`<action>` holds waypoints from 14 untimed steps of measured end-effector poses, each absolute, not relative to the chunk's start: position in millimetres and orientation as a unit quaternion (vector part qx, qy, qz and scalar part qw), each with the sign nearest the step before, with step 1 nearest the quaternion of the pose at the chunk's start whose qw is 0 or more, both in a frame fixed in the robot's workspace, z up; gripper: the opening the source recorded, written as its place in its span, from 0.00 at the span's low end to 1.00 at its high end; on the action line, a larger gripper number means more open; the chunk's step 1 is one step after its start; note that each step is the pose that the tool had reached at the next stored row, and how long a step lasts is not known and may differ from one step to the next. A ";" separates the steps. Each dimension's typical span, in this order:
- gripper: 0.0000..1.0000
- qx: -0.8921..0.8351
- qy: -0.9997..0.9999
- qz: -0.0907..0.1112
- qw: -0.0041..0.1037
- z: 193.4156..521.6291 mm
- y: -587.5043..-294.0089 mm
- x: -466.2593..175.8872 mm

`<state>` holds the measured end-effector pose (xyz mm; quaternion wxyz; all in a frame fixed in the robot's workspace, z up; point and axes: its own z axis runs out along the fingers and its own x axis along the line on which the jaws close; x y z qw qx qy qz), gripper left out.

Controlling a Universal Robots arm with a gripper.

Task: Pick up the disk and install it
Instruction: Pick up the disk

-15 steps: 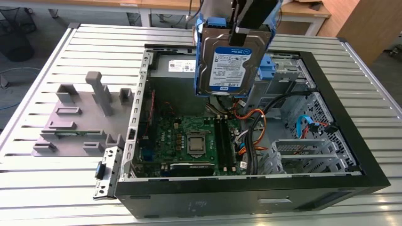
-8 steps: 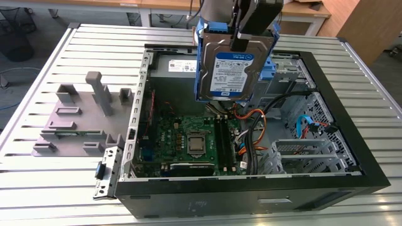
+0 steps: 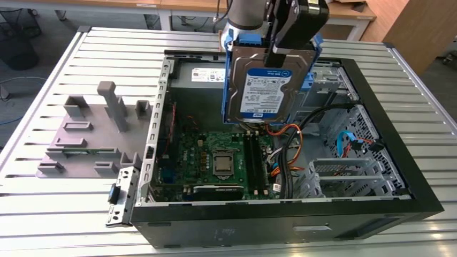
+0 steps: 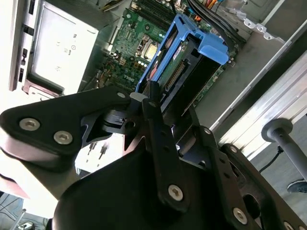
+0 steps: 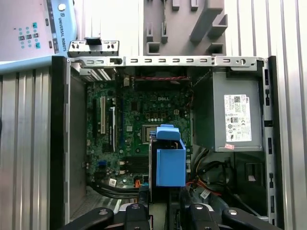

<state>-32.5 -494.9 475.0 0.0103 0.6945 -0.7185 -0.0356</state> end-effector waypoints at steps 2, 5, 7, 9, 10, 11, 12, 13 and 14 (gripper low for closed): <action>0.35 0.695 -0.719 -0.035 0.011 475.0 -496.3 -32.1; 0.35 0.694 -0.719 -0.035 0.011 475.0 -496.4 -32.0; 0.35 0.695 -0.719 -0.035 0.011 475.0 -496.5 -32.0; 0.35 0.695 -0.718 -0.035 0.011 475.0 -496.6 -31.2; 0.35 0.695 -0.718 -0.035 0.011 474.9 -496.6 -29.8; 0.35 0.694 -0.719 -0.035 0.011 474.9 -496.6 -27.7; 0.35 0.694 -0.719 -0.035 0.011 474.9 -496.6 -25.1; 0.35 0.695 -0.719 -0.035 0.011 474.9 -496.7 -22.2; 0.35 0.695 -0.719 -0.035 0.011 474.9 -496.7 -19.3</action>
